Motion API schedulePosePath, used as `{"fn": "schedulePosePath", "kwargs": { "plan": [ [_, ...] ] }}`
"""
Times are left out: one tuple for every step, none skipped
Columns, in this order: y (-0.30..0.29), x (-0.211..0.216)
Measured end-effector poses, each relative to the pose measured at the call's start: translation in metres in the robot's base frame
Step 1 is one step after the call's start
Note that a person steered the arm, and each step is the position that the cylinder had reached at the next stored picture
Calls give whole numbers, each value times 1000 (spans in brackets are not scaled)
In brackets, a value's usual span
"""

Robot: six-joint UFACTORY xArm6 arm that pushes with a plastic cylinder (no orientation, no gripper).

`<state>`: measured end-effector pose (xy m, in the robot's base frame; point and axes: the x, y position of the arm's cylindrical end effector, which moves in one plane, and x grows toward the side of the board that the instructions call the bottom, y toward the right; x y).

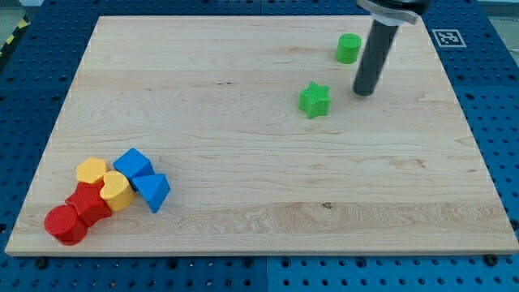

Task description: Slide the green star to the top right diagonal of the blue cube

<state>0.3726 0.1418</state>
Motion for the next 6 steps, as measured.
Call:
{"fn": "schedulePosePath", "kwargs": {
  "plan": [
    [-30, 8],
    [-2, 11],
    [3, 24],
    [-31, 27],
    [-58, 48],
    [-92, 49]
  ]
}}
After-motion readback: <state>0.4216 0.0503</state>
